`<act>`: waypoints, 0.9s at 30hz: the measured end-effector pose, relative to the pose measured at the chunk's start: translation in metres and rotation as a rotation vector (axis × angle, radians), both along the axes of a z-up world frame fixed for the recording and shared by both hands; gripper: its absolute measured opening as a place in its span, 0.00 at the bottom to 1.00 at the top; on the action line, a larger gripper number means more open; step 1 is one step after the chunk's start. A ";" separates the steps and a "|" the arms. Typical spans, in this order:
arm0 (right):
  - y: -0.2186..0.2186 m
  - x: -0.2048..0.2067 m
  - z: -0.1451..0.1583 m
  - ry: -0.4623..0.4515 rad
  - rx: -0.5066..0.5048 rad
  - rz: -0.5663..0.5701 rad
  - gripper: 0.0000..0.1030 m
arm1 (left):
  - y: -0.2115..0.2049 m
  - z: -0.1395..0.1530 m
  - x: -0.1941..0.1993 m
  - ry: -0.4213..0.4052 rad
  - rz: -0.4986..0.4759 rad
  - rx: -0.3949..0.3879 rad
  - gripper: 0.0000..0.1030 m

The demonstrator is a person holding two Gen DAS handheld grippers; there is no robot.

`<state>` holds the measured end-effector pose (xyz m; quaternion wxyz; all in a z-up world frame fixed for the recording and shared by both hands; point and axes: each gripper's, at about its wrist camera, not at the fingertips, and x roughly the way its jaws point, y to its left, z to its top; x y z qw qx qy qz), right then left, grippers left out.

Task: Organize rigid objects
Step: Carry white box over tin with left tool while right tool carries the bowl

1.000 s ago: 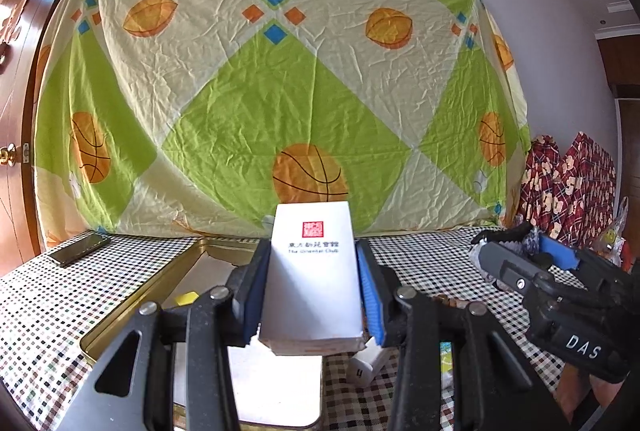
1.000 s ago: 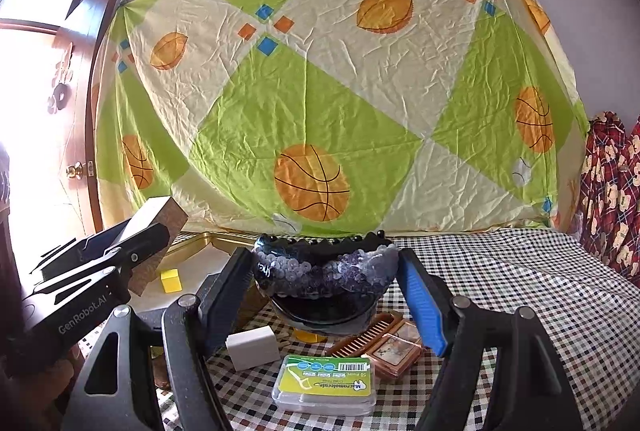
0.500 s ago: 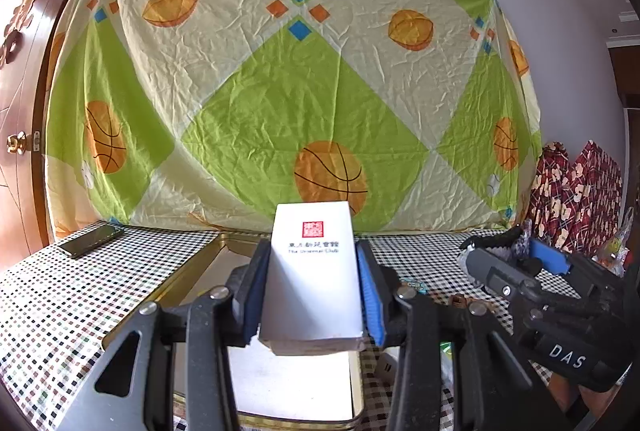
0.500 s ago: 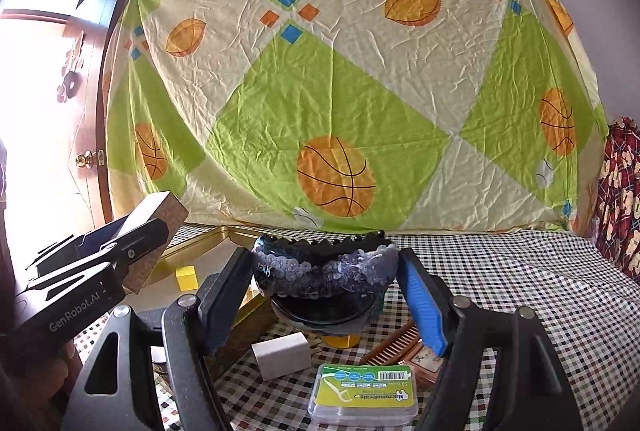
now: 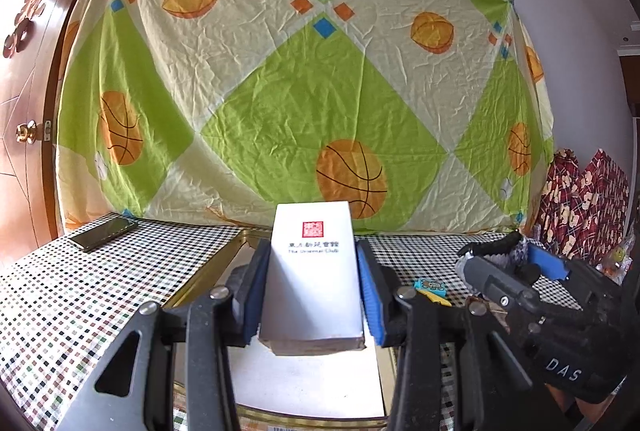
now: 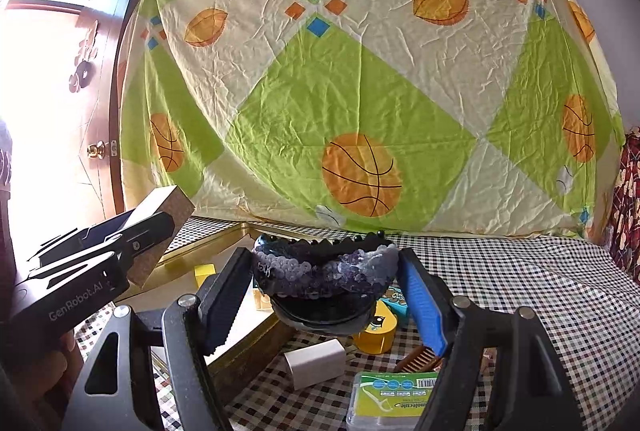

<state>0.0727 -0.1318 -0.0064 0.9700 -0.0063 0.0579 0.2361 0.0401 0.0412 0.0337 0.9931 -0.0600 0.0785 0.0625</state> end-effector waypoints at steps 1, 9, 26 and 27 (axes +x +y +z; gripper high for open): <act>0.002 0.000 0.000 0.001 -0.001 0.003 0.73 | 0.002 0.000 0.000 0.001 0.002 -0.005 0.39; 0.016 0.001 0.001 0.007 -0.006 0.029 0.73 | 0.016 0.001 -0.002 0.001 0.025 -0.013 0.39; 0.052 -0.003 0.003 0.001 -0.038 0.085 0.73 | 0.043 -0.002 -0.007 0.018 0.062 -0.026 0.39; 0.054 -0.003 0.003 0.002 -0.039 0.087 0.73 | 0.044 -0.002 -0.007 0.019 0.063 -0.027 0.39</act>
